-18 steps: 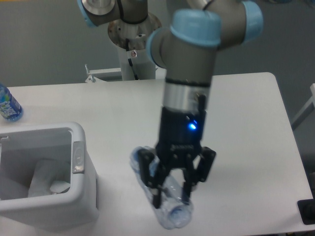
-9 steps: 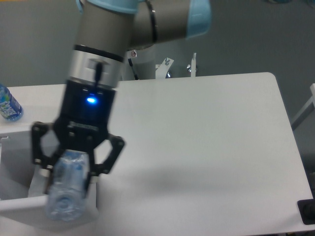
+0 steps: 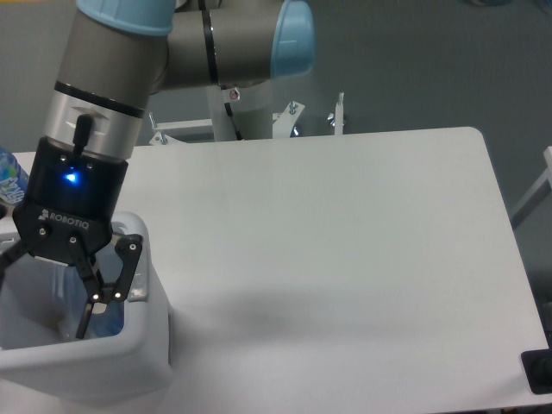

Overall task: Place the trash in the trash can
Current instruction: 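Carry the bottle over the bin and open the gripper to drop it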

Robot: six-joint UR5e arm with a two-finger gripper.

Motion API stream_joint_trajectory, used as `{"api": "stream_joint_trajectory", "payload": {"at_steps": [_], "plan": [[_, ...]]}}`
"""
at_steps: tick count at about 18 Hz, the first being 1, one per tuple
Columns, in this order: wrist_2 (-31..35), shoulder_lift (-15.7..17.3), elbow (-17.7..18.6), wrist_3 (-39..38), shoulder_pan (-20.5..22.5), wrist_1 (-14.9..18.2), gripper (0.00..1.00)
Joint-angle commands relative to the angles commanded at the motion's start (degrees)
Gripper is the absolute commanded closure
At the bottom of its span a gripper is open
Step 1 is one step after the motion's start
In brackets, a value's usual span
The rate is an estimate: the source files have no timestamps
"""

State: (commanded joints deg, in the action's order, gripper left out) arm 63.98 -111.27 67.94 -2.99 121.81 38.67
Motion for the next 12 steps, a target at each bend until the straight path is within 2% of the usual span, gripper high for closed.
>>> {"api": "stream_joint_trajectory", "payload": {"at_steps": [3,7,9,12], "plan": [[1.3,0.7,0.0,0.9,2.8,0.2,0.00],[9.7,2.2,0.9,10.9,5.1,1.1,0.00],[12.1,3.3,2.1,16.9,6.7,4.3,0.00],[16.7,4.6,2.5,26.3,7.7,12.1,0.00]]}}
